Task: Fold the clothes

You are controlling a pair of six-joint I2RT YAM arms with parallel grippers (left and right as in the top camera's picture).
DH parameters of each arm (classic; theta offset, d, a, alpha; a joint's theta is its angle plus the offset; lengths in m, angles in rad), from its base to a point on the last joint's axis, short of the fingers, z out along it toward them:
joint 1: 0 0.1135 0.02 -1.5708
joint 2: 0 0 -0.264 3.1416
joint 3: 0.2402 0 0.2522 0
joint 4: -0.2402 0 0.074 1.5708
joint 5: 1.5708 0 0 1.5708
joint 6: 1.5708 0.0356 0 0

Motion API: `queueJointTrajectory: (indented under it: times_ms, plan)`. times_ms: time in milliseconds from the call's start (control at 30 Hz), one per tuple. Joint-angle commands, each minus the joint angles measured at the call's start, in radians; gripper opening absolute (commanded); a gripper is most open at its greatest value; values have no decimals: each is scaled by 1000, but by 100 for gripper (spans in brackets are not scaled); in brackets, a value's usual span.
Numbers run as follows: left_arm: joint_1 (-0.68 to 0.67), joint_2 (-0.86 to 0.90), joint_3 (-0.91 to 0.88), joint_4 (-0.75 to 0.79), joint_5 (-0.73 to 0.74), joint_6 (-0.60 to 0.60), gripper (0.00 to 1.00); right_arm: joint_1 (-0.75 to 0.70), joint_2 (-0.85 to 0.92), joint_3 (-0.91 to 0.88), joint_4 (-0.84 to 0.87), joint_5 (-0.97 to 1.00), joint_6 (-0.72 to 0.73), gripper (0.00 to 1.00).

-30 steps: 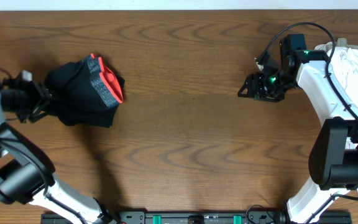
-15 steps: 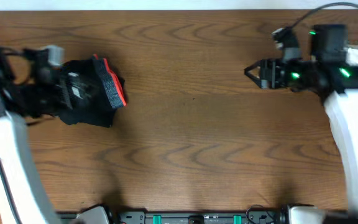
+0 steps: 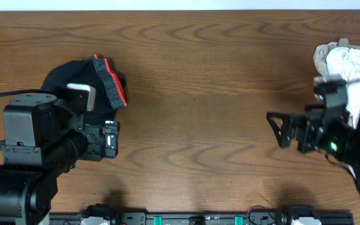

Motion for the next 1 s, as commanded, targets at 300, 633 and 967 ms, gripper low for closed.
queueJointTrajectory:
  times_ms: [300,633,967]
  plan:
    - [-6,7,-15,0,-58,-46,98,-5,-130,2,-8,30,13,99]
    - [-6,7,-15,0,-58,-46,98,-25,-333,-243,299,330,-28,99]
    - [-6,7,-15,0,-58,-46,98,-66,-711,-782,451,238,-12,99]
